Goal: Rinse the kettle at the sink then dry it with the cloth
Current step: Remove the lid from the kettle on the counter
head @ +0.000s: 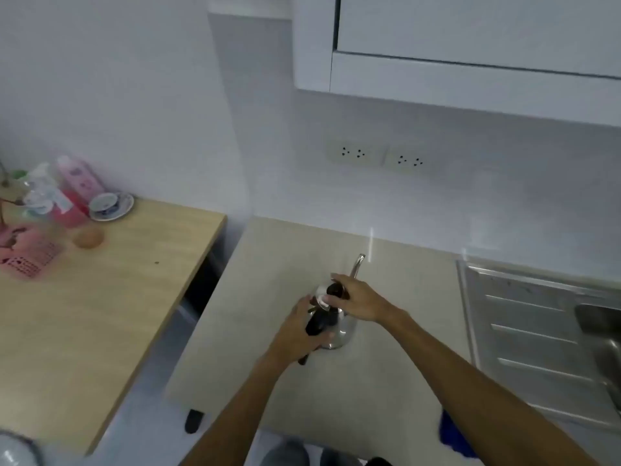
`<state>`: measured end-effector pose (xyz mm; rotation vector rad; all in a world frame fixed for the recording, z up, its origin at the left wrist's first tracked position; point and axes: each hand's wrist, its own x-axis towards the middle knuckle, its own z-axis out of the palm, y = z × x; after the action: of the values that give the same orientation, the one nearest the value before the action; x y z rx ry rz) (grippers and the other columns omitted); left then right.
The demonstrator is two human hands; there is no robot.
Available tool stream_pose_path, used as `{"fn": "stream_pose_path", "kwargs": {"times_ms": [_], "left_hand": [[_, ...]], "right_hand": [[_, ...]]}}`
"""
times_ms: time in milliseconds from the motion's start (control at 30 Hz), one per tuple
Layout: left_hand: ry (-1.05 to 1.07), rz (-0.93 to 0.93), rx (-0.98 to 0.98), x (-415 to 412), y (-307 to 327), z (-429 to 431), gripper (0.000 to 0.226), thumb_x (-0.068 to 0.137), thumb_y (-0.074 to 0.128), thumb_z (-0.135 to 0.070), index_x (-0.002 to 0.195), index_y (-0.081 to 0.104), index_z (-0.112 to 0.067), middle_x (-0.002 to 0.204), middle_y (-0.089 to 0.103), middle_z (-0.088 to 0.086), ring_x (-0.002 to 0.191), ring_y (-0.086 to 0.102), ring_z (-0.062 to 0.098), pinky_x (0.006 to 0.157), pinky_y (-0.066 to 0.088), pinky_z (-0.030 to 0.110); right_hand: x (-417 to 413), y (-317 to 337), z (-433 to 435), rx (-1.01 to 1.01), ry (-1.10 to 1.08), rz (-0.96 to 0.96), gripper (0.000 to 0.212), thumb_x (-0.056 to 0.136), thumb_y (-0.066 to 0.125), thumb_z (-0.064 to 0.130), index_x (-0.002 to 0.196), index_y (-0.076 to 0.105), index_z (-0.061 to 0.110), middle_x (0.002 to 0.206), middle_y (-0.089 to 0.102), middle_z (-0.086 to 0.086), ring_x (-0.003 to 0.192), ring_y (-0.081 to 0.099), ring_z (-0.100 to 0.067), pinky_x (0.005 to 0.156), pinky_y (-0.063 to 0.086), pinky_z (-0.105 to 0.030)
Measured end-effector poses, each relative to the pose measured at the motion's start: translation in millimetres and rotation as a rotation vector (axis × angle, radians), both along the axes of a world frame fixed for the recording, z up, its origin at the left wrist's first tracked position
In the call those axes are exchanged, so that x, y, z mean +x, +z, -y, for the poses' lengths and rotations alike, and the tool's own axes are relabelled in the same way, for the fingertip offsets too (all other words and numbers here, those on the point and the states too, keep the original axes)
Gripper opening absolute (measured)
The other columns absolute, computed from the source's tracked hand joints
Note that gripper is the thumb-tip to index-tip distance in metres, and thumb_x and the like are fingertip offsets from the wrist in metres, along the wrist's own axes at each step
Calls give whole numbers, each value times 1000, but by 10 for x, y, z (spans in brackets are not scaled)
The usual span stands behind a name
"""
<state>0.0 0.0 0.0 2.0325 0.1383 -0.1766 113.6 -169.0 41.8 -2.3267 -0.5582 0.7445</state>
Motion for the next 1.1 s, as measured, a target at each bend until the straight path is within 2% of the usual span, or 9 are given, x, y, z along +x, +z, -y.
{"fn": "stream_pose_path", "kwargs": {"times_ms": [67,233,333,433,533,600,833,1000,1100], "left_hand": [[63,-34,-102,40,-57,83,83,65,87,-46,135,43,-42,130,59,-17,117,58,-4,95,48,17],[133,39,-120,72,-168,179,82,71,87,-26,140,43,-30,124,62,-9,108,62,-4,80,49,6],[158,51,-114,72,-169,212,77,78,80,-23,144,41,-30,131,60,-8,116,61,4,89,49,10],[158,112,-118,86,-181,249,70,86,74,-16,146,40,-26,136,58,-3,124,59,13,100,51,26],[122,151,-92,68,-168,244,64,90,71,-19,145,39,-20,133,56,1,121,58,18,100,52,41],[83,146,-78,73,-159,237,63,90,68,-24,145,37,-17,132,55,3,119,58,20,99,52,45],[-118,79,14,126,-201,154,79,96,65,-25,158,18,-12,154,42,11,136,50,26,111,45,46],[-284,129,79,56,-251,220,84,94,66,-27,157,10,-22,160,35,5,140,46,20,113,38,25],[-381,125,101,-4,-313,315,85,95,67,-24,158,10,-18,161,35,12,142,45,25,116,40,39]], "right_hand": [[-14,-39,-38,11,-34,17,81,88,64,59,153,37,19,149,50,-2,135,51,-21,105,36,-24],[-67,-98,-84,35,-108,5,75,90,62,56,151,38,19,146,51,-3,134,50,-21,105,36,-23],[-102,-128,-84,39,-107,20,71,94,57,55,153,34,22,153,44,-4,140,44,-21,116,35,-32],[-124,-154,-98,53,-128,26,66,98,51,53,153,33,22,153,41,-4,142,41,-21,119,33,-34],[-160,-167,-123,64,-131,60,61,102,48,45,154,33,18,152,41,-6,144,38,-22,120,30,-32],[-183,-171,-115,72,-143,81,60,103,48,42,154,32,15,151,41,-6,144,37,-22,121,29,-31],[-358,-215,45,106,-250,192,60,103,47,45,153,36,15,148,45,-6,139,44,-22,115,34,-28],[-619,-317,347,83,-337,253,70,94,39,66,146,40,19,146,46,-5,129,52,-22,108,43,-31],[-759,-384,490,90,-398,230,70,91,42,67,140,42,17,142,51,-6,128,54,-21,105,44,-30]]}}
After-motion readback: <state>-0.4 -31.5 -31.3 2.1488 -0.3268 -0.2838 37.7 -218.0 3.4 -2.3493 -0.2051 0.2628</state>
